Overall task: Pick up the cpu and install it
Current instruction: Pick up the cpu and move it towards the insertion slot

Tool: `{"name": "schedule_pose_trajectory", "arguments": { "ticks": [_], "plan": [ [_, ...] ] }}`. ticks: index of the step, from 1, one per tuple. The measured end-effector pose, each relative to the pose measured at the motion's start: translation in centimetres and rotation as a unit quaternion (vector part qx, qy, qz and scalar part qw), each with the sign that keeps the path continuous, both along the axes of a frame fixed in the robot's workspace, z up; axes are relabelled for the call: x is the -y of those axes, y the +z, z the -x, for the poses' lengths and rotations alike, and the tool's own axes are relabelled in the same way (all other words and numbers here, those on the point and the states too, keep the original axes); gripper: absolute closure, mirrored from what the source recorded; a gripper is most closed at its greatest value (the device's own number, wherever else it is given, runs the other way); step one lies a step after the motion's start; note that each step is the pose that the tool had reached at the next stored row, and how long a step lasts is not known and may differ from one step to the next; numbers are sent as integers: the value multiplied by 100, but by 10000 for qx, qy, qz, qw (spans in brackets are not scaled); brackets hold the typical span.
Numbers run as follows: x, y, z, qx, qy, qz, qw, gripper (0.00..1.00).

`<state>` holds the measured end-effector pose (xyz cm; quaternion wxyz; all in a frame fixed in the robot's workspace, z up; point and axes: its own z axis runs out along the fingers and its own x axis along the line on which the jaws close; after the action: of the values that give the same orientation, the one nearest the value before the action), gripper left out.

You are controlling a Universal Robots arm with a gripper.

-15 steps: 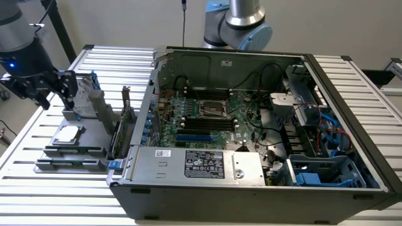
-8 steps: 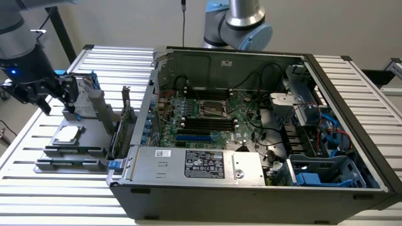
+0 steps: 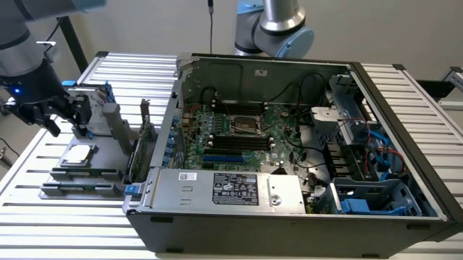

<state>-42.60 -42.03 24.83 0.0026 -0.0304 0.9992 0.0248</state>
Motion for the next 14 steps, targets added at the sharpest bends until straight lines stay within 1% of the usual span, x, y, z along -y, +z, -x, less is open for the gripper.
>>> {"name": "schedule_pose_trajectory", "arguments": {
  "ticks": [8, 14],
  "plan": [
    [59, -131, -1, 1, -108, -1, 9999, 38],
    [74, -239, 0, -2, -155, 0, 9999, 38]
  ]
}}
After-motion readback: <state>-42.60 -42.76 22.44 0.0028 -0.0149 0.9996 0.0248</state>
